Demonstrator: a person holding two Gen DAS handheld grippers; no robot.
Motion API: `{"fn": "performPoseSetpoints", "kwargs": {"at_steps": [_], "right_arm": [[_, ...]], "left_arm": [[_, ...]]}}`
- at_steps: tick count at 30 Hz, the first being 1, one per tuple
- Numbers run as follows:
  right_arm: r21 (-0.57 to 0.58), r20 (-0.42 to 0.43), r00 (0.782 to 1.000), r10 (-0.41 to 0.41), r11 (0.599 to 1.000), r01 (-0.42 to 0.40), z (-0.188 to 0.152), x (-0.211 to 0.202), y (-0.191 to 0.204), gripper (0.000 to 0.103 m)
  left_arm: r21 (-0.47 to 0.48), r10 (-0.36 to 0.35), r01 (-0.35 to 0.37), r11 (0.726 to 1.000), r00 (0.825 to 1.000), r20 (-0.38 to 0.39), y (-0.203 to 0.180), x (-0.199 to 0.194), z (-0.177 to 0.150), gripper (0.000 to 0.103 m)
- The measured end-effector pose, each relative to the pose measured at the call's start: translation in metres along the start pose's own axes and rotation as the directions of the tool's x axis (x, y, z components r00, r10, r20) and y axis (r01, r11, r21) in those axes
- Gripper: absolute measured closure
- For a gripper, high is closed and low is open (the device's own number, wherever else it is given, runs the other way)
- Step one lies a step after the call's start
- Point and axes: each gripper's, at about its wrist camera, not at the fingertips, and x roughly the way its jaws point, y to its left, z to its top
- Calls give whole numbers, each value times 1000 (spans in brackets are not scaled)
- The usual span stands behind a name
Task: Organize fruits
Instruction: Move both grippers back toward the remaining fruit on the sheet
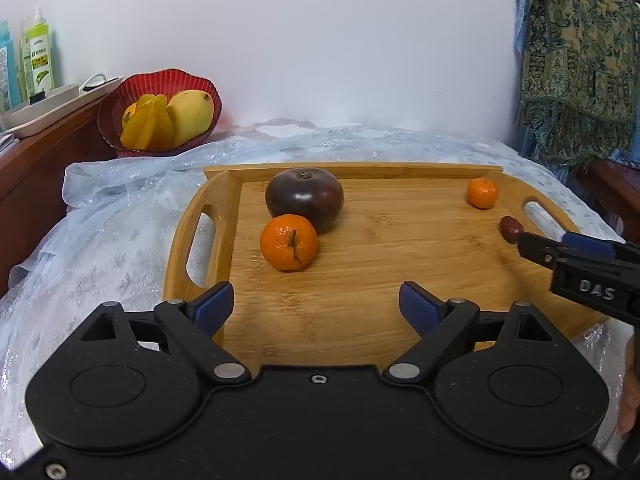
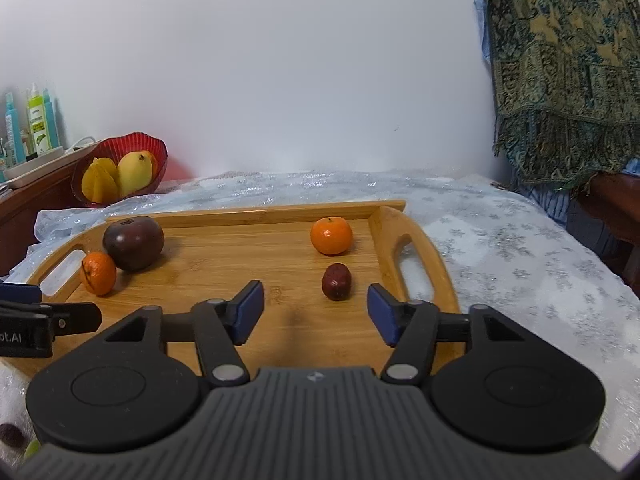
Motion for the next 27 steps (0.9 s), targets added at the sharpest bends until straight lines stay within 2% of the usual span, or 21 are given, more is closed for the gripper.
{"fn": "performPoseSetpoints", "kwargs": {"at_steps": [8, 13, 27], "right_arm": [[21, 55, 998, -25, 999, 24, -3, -27, -11, 18], [19, 45, 999, -21, 1000, 20, -9, -34, -12, 18], [-9, 18, 1000, -14, 1000, 14, -29, -52, -4, 16]], "left_arm": [[36, -1, 0, 999, 1000, 24, -8, -11, -6, 14], [70, 13, -15, 997, 999, 30, -13, -18, -16, 13], [63, -1, -1, 998, 1000, 28, -6, -38, -35, 13]]}}
